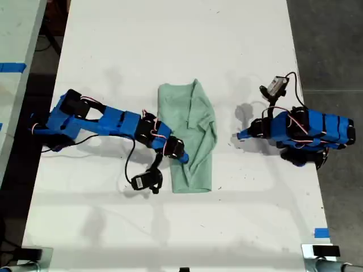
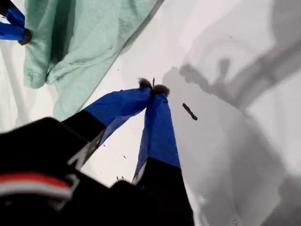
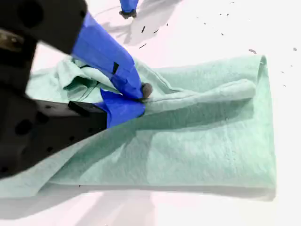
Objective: Fold t shirt
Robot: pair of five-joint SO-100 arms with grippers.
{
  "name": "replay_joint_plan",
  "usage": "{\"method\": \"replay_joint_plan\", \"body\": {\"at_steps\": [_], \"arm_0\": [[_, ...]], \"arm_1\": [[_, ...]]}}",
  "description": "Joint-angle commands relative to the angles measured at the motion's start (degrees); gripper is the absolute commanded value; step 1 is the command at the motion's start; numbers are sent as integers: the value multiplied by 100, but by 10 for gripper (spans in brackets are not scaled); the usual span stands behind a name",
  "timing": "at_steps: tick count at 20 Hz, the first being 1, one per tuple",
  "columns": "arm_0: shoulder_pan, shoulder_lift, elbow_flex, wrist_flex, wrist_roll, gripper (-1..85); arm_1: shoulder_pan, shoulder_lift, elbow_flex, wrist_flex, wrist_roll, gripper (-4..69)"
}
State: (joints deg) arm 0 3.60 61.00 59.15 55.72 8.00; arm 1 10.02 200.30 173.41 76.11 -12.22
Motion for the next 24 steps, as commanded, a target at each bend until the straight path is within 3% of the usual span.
{"method": "replay_joint_plan", "body": {"at_steps": [1, 7, 9, 13, 19, 24], "arm_0": [[-62, -141, -369, -255, 35, -1], [35, -1046, -378, -606, -229, 1], [79, -1011, -387, -650, -158, 119], [88, -580, -369, -527, 62, 147], [-9, 932, -79, 466, 62, 118], [-422, 2013, 229, 2065, -360, 105]], "arm_1": [[-62, 26, 475, 9, -70, 16], [-70, 26, 475, 9, -79, 16], [-70, 26, 475, 9, -79, 16], [-70, 26, 475, 18, -79, 16], [-70, 26, 475, 18, -88, 16], [-70, 26, 475, 18, -97, 16]]}}
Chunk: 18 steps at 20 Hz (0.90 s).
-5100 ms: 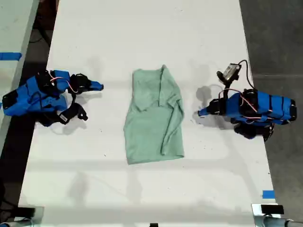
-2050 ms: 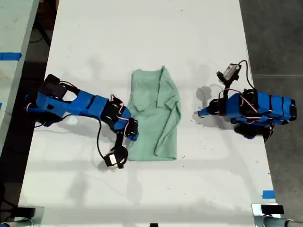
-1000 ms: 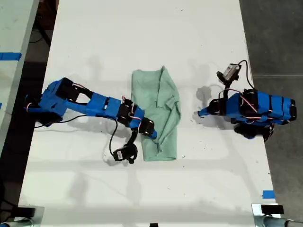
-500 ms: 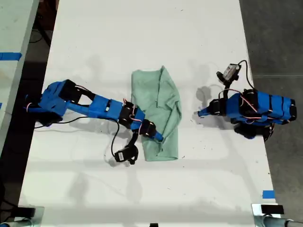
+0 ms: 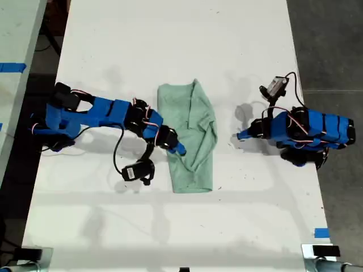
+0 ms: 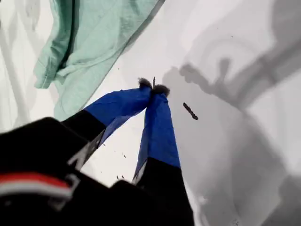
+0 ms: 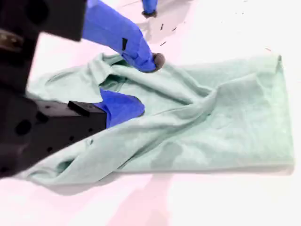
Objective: Fold t shirt
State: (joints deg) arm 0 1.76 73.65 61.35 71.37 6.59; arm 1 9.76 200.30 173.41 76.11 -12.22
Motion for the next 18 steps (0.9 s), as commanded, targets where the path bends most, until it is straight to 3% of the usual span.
{"method": "replay_joint_plan", "body": {"at_steps": [1, 7, 9, 13, 16, 18], "arm_0": [[-352, 1011, 237, 835, -360, 103], [-1107, 5142, 4658, 826, -1345, 57], [-1274, 6970, 6231, 457, -1538, -1], [-1397, 8807, 8754, -598, -1731, -1], [-1644, 9923, 10187, -1257, -1582, -1], [-1960, 11057, 10854, -1213, -1178, -1]], "arm_1": [[-44, 26, 475, 18, -97, 16], [-44, 26, 475, 18, -105, 16], [-35, 26, 475, 18, -105, 16], [-26, 26, 475, 18, -114, 16], [-18, 26, 475, 18, -105, 16], [-9, 26, 475, 18, -97, 16]]}}
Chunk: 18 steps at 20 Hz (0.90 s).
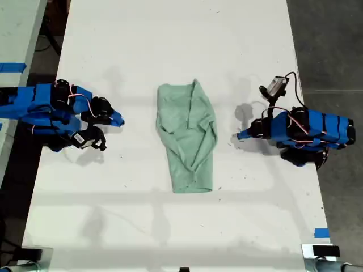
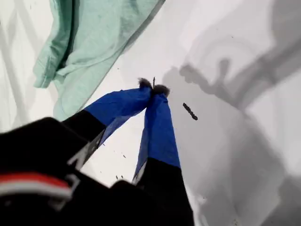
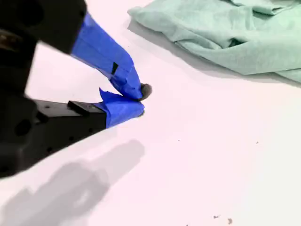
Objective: Fold t shirt
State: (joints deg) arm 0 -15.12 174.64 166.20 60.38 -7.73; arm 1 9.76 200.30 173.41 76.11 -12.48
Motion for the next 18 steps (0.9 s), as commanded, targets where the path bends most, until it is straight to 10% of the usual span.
{"method": "replay_joint_plan", "body": {"at_steps": [1, 3, 18], "arm_0": [[-413, 1617, 694, -18, 422, -1], [-923, 3103, 1230, 677, 554, -1], [-1362, 3067, 1811, 141, 1125, -1]], "arm_1": [[0, 26, 475, 18, -62, 16], [0, 26, 475, 18, -35, 16], [-62, 26, 475, 18, 18, 16]]}}
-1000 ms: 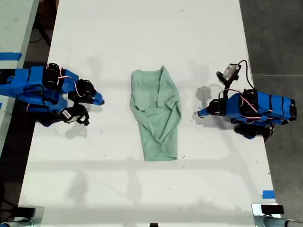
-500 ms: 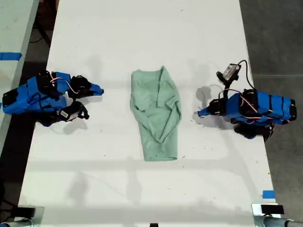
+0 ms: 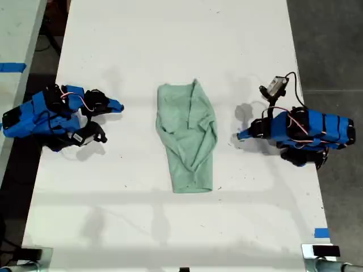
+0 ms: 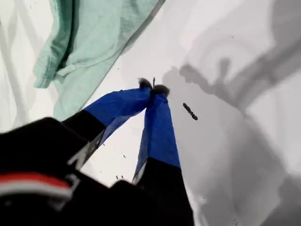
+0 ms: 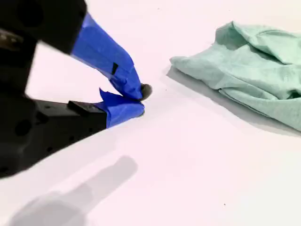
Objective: Fold t shirt
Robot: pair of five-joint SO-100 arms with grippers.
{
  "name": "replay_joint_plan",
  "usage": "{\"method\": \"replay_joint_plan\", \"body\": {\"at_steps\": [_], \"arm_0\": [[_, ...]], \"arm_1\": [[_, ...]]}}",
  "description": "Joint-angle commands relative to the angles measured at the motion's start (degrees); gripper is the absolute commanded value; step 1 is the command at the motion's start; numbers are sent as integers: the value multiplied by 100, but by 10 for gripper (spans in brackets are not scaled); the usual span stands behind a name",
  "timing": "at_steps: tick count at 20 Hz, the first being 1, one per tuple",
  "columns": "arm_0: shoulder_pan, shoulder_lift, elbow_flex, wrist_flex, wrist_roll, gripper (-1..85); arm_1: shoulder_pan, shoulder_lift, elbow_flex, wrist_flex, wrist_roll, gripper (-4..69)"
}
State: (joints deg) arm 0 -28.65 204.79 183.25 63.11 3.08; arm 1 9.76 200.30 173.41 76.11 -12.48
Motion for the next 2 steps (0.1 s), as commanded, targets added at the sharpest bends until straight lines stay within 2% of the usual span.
{"method": "replay_joint_plan", "body": {"at_steps": [1, 2], "arm_0": [[-9, 53, 105, -132, 44, -1], [-9, 53, 105, -132, 44, -1]], "arm_1": [[-62, 26, 475, 18, 18, 16], [-62, 26, 475, 18, 18, 16]]}}
